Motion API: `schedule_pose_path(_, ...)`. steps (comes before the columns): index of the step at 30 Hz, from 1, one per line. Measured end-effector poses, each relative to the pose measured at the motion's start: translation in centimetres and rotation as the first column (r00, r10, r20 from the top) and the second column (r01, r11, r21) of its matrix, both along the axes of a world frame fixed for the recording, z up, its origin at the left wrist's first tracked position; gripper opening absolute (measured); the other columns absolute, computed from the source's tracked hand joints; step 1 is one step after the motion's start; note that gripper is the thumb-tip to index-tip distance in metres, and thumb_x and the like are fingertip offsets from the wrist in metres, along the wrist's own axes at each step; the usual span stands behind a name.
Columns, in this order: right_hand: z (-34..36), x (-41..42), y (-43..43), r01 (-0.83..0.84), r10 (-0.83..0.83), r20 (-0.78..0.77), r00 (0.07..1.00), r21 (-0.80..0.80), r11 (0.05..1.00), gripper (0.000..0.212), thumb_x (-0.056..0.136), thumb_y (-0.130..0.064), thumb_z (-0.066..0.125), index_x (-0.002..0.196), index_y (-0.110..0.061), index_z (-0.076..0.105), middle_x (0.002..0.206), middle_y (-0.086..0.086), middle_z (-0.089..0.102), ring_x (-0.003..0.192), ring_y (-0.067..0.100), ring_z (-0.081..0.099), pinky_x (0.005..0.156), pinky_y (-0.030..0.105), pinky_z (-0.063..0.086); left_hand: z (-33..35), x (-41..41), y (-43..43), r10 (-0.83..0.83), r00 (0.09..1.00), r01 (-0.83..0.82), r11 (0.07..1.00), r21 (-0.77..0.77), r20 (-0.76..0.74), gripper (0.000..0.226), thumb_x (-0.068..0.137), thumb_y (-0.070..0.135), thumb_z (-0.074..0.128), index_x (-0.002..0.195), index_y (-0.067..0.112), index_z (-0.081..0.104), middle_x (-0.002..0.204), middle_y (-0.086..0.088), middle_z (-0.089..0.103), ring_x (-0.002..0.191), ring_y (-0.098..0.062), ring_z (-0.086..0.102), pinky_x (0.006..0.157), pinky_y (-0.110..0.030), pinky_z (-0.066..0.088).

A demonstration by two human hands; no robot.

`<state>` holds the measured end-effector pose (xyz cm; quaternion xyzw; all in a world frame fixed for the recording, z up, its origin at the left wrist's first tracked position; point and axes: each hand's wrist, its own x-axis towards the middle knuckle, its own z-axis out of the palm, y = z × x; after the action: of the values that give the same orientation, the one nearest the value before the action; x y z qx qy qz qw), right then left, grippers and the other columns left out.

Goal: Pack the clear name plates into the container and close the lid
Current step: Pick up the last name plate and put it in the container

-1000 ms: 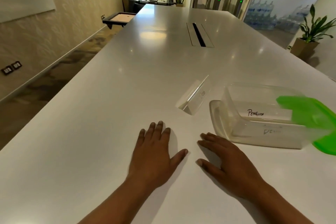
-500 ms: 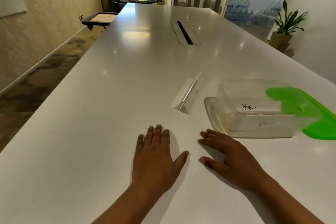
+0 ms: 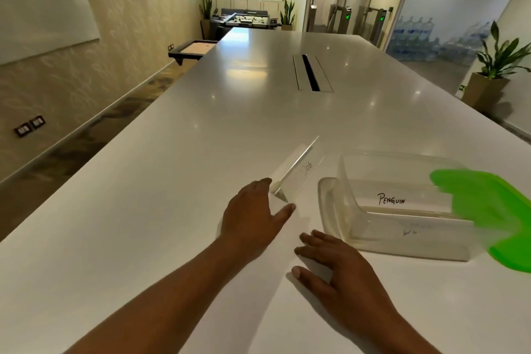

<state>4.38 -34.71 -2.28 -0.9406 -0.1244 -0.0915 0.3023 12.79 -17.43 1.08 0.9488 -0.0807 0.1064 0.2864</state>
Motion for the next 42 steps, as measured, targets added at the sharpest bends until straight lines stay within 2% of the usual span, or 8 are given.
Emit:
schedule_pose_path(5, 0.1, 0.3, -0.3, -0.031, 0.031, -0.001, 1.0, 0.034, 0.999, 0.072, 0.07, -0.085, 0.035, 0.116, -0.04, 0.066, 0.134, -0.029, 0.052, 0.132, -0.014, 0.03, 0.108, 0.02, 0.03, -0.8, 3.3, -1.5, 0.047, 0.998, -0.052, 0.994, -0.099, -0.05, 0.069, 0.083, 0.057, 0.059, 0.138, 0.018, 0.044, 0.132, -0.002, 0.058, 0.115, -0.019, 0.059, 0.087, -0.029, 0.048)
schedule_pose_path(12, 0.5, 0.1, -0.2, -0.039, 0.038, -0.022, 0.999, -0.023, 0.999, 0.054, 0.077, -0.073, 0.05, 0.12, -0.043, 0.062, 0.137, -0.03, 0.048, 0.133, -0.015, 0.025, 0.099, 0.006, 0.018, -0.9, 5.4, -3.5, 0.067, 0.998, -0.067, 0.997, -0.031, -0.008, 0.044, 0.087, 0.048, 0.058, 0.117, 0.016, 0.059, 0.109, -0.002, 0.066, 0.096, -0.021, 0.063, 0.07, -0.027, 0.045)
schedule_pose_path(21, 0.5, 0.2, -0.2, -0.03, 0.029, -0.031, 0.999, -0.048, 0.998, 0.058, 0.076, -0.075, 0.044, 0.123, -0.044, 0.06, 0.137, -0.034, 0.044, 0.133, -0.017, 0.022, 0.1, 0.008, 0.017, -0.9, 6.2, -3.4, 0.072, 0.997, -0.069, 0.993, -0.096, 0.035, 0.02, 0.089, 0.032, 0.06, 0.098, 0.017, 0.07, 0.102, -0.003, 0.075, 0.083, -0.022, 0.071, 0.056, -0.02, 0.044)
schedule_pose_path(26, 0.1, 0.3, -0.1, -0.013, 0.013, 0.0, 1.0, -0.023, 1.0, 0.068, 0.071, -0.085, 0.036, 0.119, -0.044, 0.063, 0.133, -0.036, 0.046, 0.132, -0.018, 0.023, 0.103, 0.009, 0.019, -0.3, 6.1, -1.9, 0.092, 0.995, -0.082, 0.98, -0.179, 0.046, 0.016, 0.087, 0.031, 0.063, 0.094, 0.02, 0.072, 0.093, 0.0, 0.076, 0.079, -0.019, 0.069, 0.062, -0.023, 0.047)
schedule_pose_path(31, -0.4, 0.4, -0.3, -0.005, 0.004, 0.043, 0.999, 0.022, 1.0, 0.061, 0.071, -0.082, 0.044, 0.112, -0.042, 0.068, 0.125, -0.037, 0.049, 0.128, -0.023, 0.026, 0.1, 0.006, 0.021, 0.8, 5.1, 0.7, 0.135, 0.991, -0.123, 0.951, -0.284, 0.023, 0.03, 0.084, 0.03, 0.07, 0.111, 0.015, 0.071, 0.109, -0.003, 0.074, 0.101, -0.022, 0.068, 0.084, -0.023, 0.047)
schedule_pose_path(33, -0.6, 0.5, -0.3, -0.011, 0.01, 0.051, 0.999, 0.032, 0.999, 0.042, 0.078, -0.065, 0.053, 0.109, -0.042, 0.069, 0.125, -0.034, 0.053, 0.127, -0.023, 0.027, 0.1, 0.007, 0.025, 1.1, 4.4, 2.6, 0.112, 0.994, -0.104, 0.954, -0.281, 0.013, 0.027, 0.083, 0.032, 0.07, 0.107, 0.019, 0.074, 0.103, 0.001, 0.076, 0.091, -0.014, 0.069, 0.076, -0.016, 0.049)
schedule_pose_path(36, -0.8, 0.6, -0.4, -0.012, 0.01, 0.065, 0.998, 0.025, 1.0, 0.036, 0.082, -0.056, 0.051, 0.109, -0.041, 0.069, 0.125, -0.034, 0.053, 0.128, -0.023, 0.027, 0.1, 0.007, 0.024, 1.7, 2.4, 5.8, 0.066, 0.998, -0.067, 0.959, -0.275, -0.014, 0.012, 0.084, 0.029, 0.069, 0.092, 0.026, 0.077, 0.078, 0.009, 0.075, 0.065, 0.0, 0.064, 0.056, -0.009, 0.04)
schedule_pose_path(42, -0.7, 0.4, -0.5, -0.023, 0.024, 0.071, 0.997, -0.012, 1.0, 0.042, 0.083, -0.062, 0.047, 0.114, -0.042, 0.066, 0.131, -0.033, 0.051, 0.13, -0.019, 0.027, 0.103, 0.009, 0.024, 2.1, -3.6, 10.7, 0.018, 0.993, -0.072, 0.877, -0.475, -0.116, 0.026, 0.082, 0.019, 0.074, 0.086, 0.045, 0.07, 0.082, 0.025, 0.074, 0.076, 0.005, 0.069, 0.068, -0.02, 0.056)
